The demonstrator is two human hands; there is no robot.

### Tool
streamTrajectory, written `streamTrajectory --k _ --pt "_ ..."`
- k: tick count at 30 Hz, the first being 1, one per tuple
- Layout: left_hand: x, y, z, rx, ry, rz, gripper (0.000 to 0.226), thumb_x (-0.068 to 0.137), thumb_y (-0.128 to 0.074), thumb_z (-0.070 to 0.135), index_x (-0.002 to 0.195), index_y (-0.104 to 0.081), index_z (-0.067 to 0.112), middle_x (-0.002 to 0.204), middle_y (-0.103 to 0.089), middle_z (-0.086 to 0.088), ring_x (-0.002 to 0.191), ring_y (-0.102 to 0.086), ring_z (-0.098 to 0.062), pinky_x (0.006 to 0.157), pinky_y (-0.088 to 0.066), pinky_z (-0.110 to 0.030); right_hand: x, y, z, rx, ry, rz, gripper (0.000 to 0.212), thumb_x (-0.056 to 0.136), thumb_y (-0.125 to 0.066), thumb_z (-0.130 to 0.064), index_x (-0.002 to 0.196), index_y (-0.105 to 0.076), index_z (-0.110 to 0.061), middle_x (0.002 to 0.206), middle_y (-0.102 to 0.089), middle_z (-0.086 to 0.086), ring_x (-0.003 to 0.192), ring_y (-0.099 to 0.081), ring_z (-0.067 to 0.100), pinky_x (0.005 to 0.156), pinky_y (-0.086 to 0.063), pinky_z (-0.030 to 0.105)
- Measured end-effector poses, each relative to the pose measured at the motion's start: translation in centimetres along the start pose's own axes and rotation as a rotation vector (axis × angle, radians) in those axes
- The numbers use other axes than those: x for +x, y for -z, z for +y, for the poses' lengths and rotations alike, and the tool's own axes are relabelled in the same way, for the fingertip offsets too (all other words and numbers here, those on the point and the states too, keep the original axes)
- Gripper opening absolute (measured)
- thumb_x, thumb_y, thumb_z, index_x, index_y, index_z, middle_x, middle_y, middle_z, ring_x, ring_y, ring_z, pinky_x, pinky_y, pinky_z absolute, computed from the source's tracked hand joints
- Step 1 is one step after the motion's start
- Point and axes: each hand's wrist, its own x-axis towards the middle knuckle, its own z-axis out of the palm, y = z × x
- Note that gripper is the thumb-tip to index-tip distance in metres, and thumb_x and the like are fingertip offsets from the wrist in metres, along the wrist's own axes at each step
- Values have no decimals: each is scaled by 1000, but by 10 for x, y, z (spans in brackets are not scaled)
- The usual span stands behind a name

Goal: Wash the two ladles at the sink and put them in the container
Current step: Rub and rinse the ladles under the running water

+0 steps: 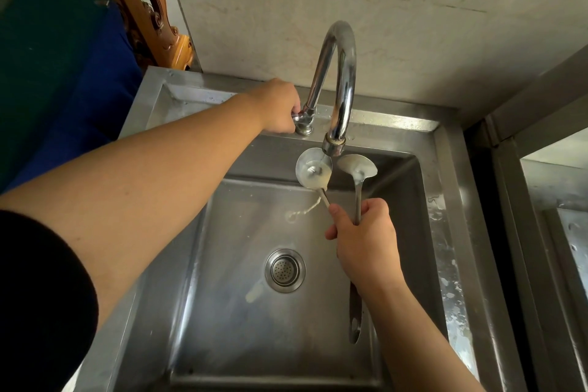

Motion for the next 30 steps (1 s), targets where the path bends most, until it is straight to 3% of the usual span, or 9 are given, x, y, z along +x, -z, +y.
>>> streamTrajectory --k 5,7,9,11,13,16,20,23,30 --pt "1 1 0 -15 9 -16 20 72 -66 6 59 -59 19 64 -60 -8 62 -50 -24 60 -40 -29 1 0 2 1 0 -3 20 98 -65 -34 94 -47 -25 61 -73 -11 45 -59 -1 55 -47 30" --pt "-1 1 0 -29 13 -13 13 73 -68 8 64 -64 16 66 -62 -7 65 -53 -25 62 -43 -30 2 0 3 7 -3 8 20 98 -65 -34 94 -47 -26 60 -72 -6 44 -59 -1 53 -46 29" --pt "-1 -3 -2 -42 35 10 8 76 -71 14 80 -72 8 75 -66 -10 70 -55 -25 65 -46 -33 3 -1 3 15 -10 7 20 98 -65 -33 94 -47 -26 62 -72 -5 48 -58 3 53 -48 31" --pt "-4 -12 -4 -123 77 45 31 81 -74 27 104 -71 6 96 -66 -12 83 -56 -23 75 -47 -34 4 0 4 32 -16 -4 18 99 -64 -32 96 -48 -24 62 -73 -7 48 -59 6 52 -51 32" --pt "-22 -24 3 -323 146 219 40 90 -68 34 123 -65 12 114 -60 -5 99 -56 -18 89 -47 -33 5 1 4 53 -27 -23 17 99 -63 -30 97 -49 -22 64 -72 -4 42 -57 3 44 -52 28" --pt "-64 -51 18 -668 253 475 24 98 -55 33 115 -67 22 108 -65 8 96 -61 -7 85 -51 -26 6 0 3 129 -63 -56 16 100 -63 -23 102 -49 -15 70 -70 2 34 -54 4 36 -49 22" --pt "-113 -83 39 -1033 245 328 45 81 -61 58 118 -64 33 95 -68 19 86 -64 4 79 -52 -25 5 -5 0 226 -115 -113 19 101 -62 -18 112 -49 -9 75 -69 10 37 -60 10 38 -53 26" --pt "-118 -99 53 -1058 229 342 62 67 -79 57 119 -62 31 100 -69 10 85 -65 1 74 -51 -19 1 -10 -2 288 -152 -169 19 102 -60 -15 115 -50 -6 73 -67 12 40 -64 15 40 -56 29" --pt "-95 -105 62 -863 413 500 54 50 -86 59 77 -48 32 72 -58 11 59 -51 -2 49 -38 -13 -7 -16 3 275 -197 -212 19 102 -60 -14 112 -57 2 66 -68 11 43 -68 24 43 -59 33"
